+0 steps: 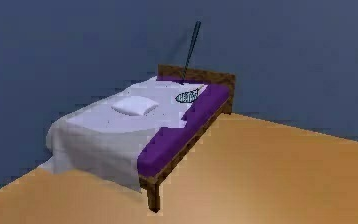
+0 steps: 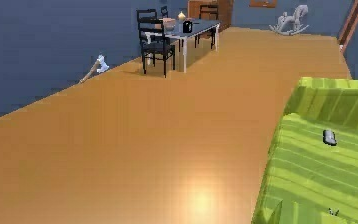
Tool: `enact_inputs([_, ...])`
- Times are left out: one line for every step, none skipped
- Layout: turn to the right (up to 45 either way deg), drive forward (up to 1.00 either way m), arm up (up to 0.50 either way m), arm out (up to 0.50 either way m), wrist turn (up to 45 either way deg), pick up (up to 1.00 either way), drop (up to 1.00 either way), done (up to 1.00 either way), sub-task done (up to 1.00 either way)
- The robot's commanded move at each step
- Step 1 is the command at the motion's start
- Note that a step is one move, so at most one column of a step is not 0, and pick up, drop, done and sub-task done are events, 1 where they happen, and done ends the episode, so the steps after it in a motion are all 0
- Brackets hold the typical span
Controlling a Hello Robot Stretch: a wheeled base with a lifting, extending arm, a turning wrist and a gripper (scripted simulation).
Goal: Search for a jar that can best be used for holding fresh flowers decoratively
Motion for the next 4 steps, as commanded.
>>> enact_inputs([6.0, 0.0, 0.0, 0.0, 0.0, 0.0, 0.0, 0.0, 0.0])
enact_inputs([0.0, 0.35, 0.0, 0.0, 0.0, 0.0, 0.0, 0.0, 0.0])
enact_inputs([45.0, 0.0, 0.0, 0.0, 0.0, 0.0, 0.0, 0.0, 0.0])
enact_inputs([42.0, 0.0, 0.0, 0.0, 0.0, 0.0, 0.0, 0.0, 0.0])
